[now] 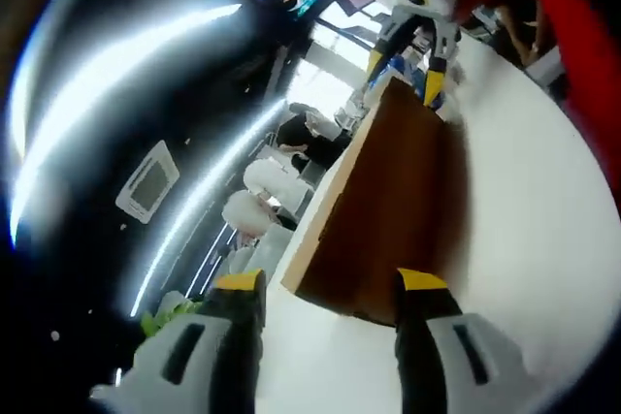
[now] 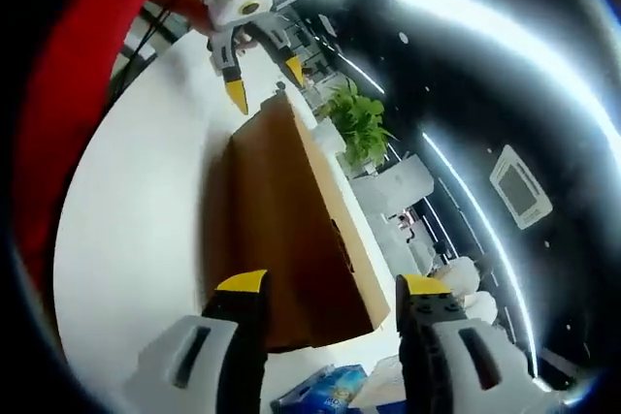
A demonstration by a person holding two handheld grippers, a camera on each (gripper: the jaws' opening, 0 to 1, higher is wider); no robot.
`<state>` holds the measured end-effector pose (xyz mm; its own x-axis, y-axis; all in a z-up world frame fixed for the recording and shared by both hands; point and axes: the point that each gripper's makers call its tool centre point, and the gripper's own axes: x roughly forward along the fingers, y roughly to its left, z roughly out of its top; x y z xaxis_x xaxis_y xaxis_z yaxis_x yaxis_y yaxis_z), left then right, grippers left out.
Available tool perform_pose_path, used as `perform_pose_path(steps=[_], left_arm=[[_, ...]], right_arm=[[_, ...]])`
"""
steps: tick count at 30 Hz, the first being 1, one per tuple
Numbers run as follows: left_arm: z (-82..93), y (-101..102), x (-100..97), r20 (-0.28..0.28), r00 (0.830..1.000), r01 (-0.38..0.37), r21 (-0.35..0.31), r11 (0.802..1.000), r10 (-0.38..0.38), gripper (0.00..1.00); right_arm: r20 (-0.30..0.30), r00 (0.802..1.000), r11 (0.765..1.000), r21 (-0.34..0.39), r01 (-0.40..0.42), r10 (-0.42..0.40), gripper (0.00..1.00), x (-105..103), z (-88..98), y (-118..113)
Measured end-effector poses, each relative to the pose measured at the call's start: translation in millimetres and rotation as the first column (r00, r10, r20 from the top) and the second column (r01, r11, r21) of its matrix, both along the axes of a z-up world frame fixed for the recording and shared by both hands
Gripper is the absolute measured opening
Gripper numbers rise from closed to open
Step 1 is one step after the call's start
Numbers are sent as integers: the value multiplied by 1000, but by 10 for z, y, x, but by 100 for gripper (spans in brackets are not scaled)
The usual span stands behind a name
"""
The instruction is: Operate the shoe box by opening the lid, removing the specified soft item, and placing it in the target area until the item is outside and the box remains undamaged.
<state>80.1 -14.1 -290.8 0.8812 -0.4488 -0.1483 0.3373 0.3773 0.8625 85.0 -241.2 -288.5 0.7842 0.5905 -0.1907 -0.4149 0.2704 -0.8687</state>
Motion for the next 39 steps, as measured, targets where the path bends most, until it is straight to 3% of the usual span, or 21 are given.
perform_pose_path(steps=[2, 6, 15, 22, 29, 35, 39], left_arm=[[-79, 27, 32, -27, 999, -25, 20, 999, 26, 60], [-9, -10, 5, 50, 999, 8, 49, 999, -11, 52], [-33, -60, -1, 58, 998, 3, 133, 991, -10, 48], [-16, -65, 24, 84, 996, -20, 171, 985, 6, 38], [-55, -72, 11, 102, 995, -22, 202, 979, 1, 37], [-28, -43, 23, 135, 991, -45, 227, 973, 15, 32], [-10, -48, 25, 131, 991, -56, 206, 977, 29, 30]], right_arm=[[27, 1000, 1000, -29, 9, -8, 48, 9, 1, -18], [43, 999, 996, -89, 7, -4, 45, 4, -54, -12], [111, 994, 984, -175, 28, -9, 41, 4, -59, -19], [137, 990, 975, -214, 53, -24, 36, 2, -59, -42], [133, 990, 974, -217, 71, -42, 34, 9, -65, -89], [164, 985, 969, -229, 93, -56, 29, 18, -9, -107], [170, 984, 966, -240, 95, -54, 28, 13, -14, -109]])
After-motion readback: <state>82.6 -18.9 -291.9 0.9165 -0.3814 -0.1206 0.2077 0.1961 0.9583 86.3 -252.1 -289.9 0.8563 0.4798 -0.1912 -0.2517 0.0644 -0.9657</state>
